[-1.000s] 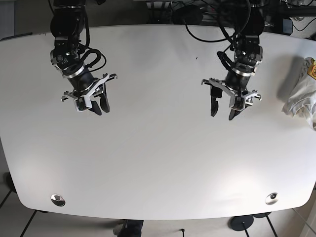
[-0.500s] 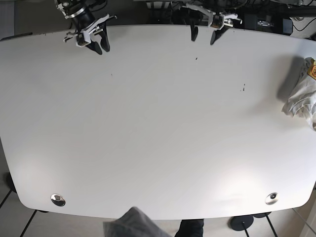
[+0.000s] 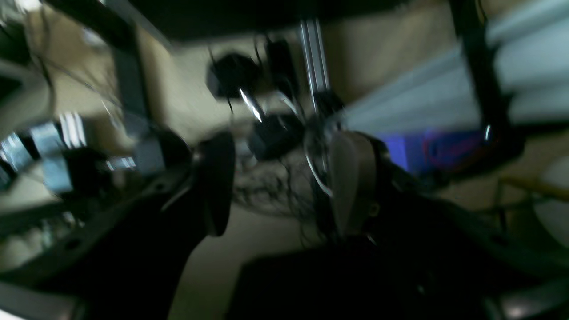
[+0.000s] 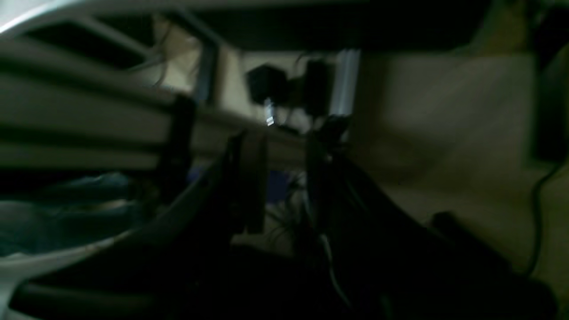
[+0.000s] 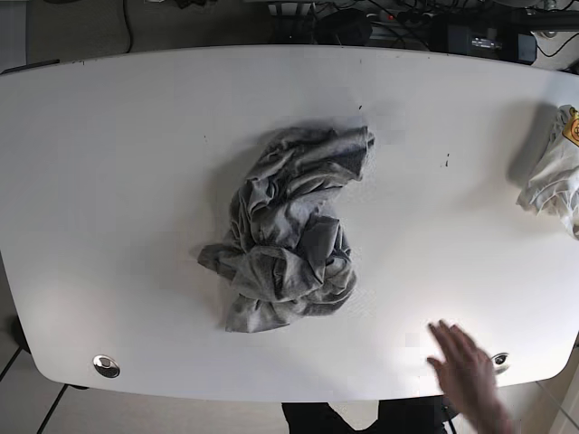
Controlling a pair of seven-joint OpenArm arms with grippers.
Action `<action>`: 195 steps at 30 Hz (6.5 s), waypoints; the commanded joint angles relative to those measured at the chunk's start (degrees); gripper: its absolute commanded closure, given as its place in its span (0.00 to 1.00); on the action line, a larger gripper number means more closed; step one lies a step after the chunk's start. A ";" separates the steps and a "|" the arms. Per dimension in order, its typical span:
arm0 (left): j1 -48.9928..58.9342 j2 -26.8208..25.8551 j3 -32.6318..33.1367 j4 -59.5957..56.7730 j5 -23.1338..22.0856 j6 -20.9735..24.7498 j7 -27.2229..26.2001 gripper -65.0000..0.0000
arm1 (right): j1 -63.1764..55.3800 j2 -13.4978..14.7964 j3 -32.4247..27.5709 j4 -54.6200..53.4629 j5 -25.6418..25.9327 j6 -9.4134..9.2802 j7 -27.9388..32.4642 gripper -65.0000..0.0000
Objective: Fold the T-shirt properly
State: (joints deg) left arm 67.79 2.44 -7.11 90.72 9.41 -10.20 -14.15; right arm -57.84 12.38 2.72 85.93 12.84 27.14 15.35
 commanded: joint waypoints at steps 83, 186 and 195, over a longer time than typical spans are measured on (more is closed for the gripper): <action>-36.45 -9.78 14.54 11.74 -2.77 -0.05 12.79 0.32 | 70.81 -14.89 -1.45 -1.58 1.62 0.16 -51.88 0.16; -89.55 1.12 32.65 -49.00 -22.46 11.56 9.89 0.98 | 131.56 1.55 -3.29 -2.46 11.82 0.16 -68.59 0.97; -87.44 -8.55 24.21 -22.19 -33.28 8.13 19.56 1.00 | 131.29 4.72 -2.59 -4.48 11.73 -0.10 -66.30 0.97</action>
State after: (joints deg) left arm -18.20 -6.81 16.80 67.51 -23.79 -1.32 6.85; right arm 70.94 16.40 -0.14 80.88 24.25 27.42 -52.73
